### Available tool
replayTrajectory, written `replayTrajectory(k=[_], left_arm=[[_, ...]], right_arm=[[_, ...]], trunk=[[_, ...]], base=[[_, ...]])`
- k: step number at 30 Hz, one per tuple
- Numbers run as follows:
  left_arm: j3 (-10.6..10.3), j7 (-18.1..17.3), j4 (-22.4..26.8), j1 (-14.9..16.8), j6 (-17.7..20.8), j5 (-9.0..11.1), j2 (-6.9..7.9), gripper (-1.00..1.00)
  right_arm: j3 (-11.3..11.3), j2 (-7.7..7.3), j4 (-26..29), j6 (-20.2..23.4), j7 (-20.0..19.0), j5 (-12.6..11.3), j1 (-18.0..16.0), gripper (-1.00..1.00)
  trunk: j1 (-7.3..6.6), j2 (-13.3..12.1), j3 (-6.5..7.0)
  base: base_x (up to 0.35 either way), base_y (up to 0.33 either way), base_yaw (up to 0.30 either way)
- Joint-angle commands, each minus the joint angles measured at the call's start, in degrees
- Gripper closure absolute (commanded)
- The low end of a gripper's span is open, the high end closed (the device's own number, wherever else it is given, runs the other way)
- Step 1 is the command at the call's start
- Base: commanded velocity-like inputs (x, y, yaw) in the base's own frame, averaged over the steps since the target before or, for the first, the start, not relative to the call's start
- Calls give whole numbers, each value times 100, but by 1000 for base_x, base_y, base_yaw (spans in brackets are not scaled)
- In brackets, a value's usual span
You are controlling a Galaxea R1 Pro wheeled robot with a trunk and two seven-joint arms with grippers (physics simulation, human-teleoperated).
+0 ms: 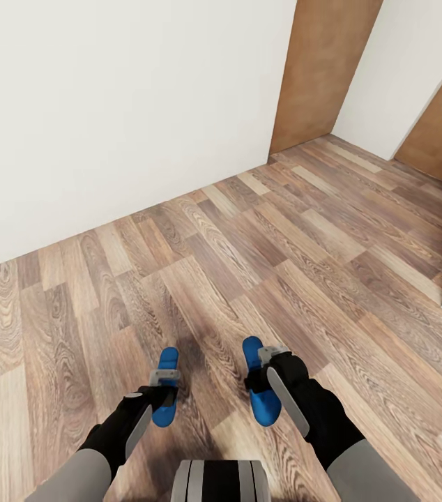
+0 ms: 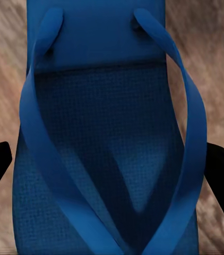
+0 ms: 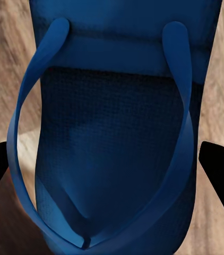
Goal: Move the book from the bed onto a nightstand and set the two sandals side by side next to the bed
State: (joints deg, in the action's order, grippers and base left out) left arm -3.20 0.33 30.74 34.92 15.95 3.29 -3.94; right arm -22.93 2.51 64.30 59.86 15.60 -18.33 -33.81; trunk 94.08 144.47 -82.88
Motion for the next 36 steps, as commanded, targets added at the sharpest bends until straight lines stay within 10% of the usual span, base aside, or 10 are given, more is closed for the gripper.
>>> replayTrajectory(k=[1, 13, 27, 36], left_arm=[[-12, 3, 7, 1, 51, 37, 4, 100], [-6, 13, -66, -3, 118, 20, 9, 100], [-6, 70, -92, -6, 113, -4, 7, 100], [-8, 60, -436, -19, 101, -3, 9, 100]], right_arm=[[-4, -4, 2, 14, 59, -65, -3, 100], [20, -32, -34, -265, 57, -62, 91, 100], [59, -296, -694, -1996, 57, -48, 846, 100], [66, -334, -888, -2222, 64, -55, 881, 100]], trunk=[[-3, 0, 19], [-34, -16, 285], [-70, -35, 595], [-93, -47, 795]], base=[[0, 0, 0], [0, 0, 0], [0, 0, 0], [0, 0, 0]])
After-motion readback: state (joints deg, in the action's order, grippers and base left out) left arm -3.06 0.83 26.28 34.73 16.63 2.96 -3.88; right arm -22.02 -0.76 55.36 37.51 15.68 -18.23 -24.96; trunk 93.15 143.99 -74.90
